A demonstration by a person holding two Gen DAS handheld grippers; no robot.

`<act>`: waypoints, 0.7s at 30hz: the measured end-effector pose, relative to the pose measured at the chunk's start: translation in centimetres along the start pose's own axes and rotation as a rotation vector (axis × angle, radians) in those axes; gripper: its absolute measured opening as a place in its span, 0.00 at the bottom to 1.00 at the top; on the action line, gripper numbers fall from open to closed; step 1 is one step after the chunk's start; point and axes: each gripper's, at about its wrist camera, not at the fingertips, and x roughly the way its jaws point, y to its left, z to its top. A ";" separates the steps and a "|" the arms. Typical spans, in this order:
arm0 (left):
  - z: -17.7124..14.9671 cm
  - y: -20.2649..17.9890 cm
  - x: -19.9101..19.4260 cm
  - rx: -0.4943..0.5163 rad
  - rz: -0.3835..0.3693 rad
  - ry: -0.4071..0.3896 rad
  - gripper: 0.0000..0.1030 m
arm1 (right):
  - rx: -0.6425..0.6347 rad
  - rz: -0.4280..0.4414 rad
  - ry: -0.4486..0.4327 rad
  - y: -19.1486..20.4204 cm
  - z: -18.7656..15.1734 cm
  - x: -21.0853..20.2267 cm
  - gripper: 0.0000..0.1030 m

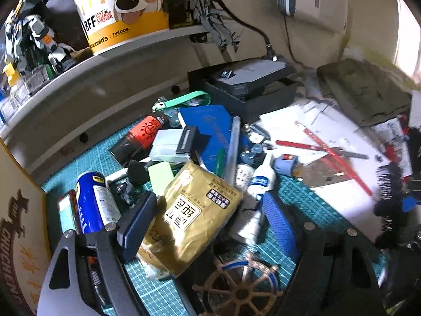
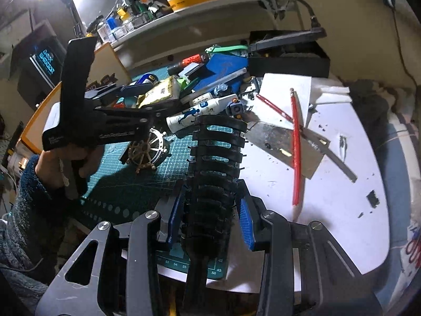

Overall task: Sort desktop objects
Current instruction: 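Lower the left gripper onto the gold snack bag and close it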

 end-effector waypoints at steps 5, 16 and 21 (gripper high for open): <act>0.2 -0.2 0.7 0.008 0.028 0.014 0.81 | -0.004 0.012 0.010 0.2 -0.2 0.0 0.35; 0.2 -0.3 -0.3 0.024 0.012 -0.010 0.46 | -0.003 0.019 0.014 0.4 -0.3 0.0 0.35; 0.3 -0.4 -0.9 0.020 -0.014 -0.007 0.41 | -0.003 0.022 0.014 0.5 -0.2 0.1 0.34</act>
